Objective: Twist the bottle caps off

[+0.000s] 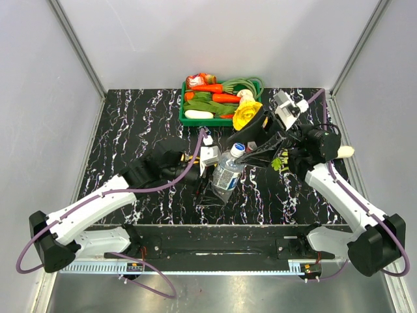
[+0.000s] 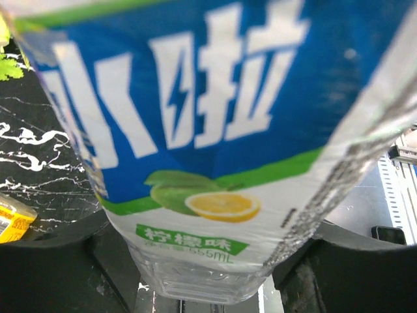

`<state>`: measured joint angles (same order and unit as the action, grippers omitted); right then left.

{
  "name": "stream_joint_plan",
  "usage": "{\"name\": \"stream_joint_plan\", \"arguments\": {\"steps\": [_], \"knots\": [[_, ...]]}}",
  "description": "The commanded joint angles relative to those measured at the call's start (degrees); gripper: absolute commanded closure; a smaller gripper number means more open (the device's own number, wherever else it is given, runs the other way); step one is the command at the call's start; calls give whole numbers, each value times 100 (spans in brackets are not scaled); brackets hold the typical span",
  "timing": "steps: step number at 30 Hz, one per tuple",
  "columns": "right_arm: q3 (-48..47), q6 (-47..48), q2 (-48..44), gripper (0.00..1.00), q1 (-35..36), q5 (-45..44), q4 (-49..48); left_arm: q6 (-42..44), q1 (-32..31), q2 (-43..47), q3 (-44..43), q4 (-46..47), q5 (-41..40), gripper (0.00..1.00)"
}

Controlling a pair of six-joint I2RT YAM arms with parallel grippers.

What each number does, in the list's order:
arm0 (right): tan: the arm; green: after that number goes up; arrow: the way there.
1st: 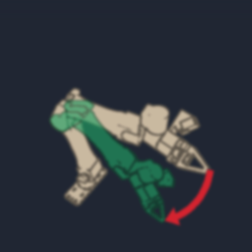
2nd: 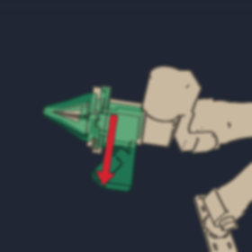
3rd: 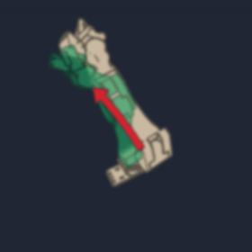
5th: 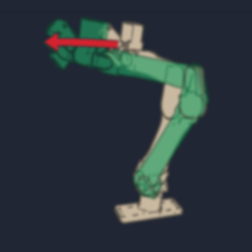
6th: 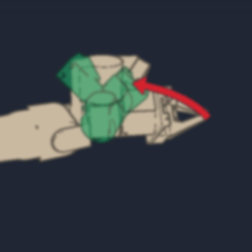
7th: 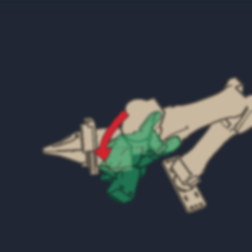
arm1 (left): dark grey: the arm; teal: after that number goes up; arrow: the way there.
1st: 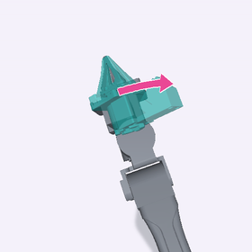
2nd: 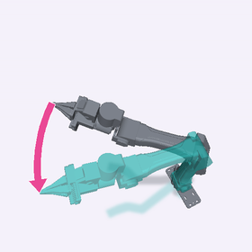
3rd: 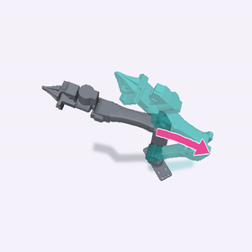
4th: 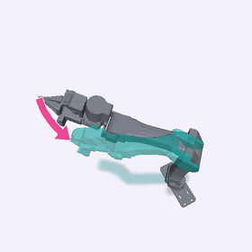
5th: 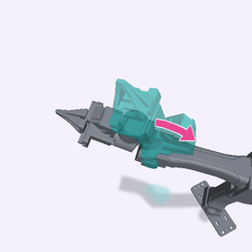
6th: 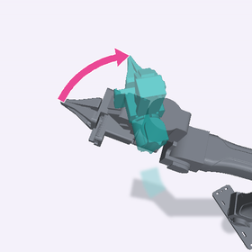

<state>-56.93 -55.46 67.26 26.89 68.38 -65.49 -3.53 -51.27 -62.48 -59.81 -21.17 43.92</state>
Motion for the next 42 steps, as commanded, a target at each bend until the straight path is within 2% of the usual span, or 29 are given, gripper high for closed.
{"name": "stream_joint_plan", "arguments": {"steps": [1, 4, 6, 12, 17, 29, 32, 42], "knots": [[-108, 123, -213, 20, -70, -307, -166, -51, 29, 52, -4, 25, -191, 38], [-55, 491, -406, 4, -97, -527, 149, -16, 29, 43, 4, -54, -252, 38], [-38, 894, -582, 0, -97, -728, 675, -16, 38, 52, 5, -89, -305, 38], [-73, 2117, -1136, 0, -97, -1871, 2715, 1, 38, 139, -13, -265, -840, 37], [-204, 2478, -1251, 0, -97, -2714, 3805, 28, 38, 139, -153, -607, -1806, 38], [-600, 2295, -882, 0, -97, -3831, 5169, 28, -173, 25, -645, -1328, -4364, 38], [-644, 1988, -733, 0, -97, -4069, 5310, 63, -314, -133, -795, -1521, -5102, 38], [-653, 1354, -328, 0, -97, -4166, 5354, -78, -753, -642, -1392, -2013, -6808, 38]]}}
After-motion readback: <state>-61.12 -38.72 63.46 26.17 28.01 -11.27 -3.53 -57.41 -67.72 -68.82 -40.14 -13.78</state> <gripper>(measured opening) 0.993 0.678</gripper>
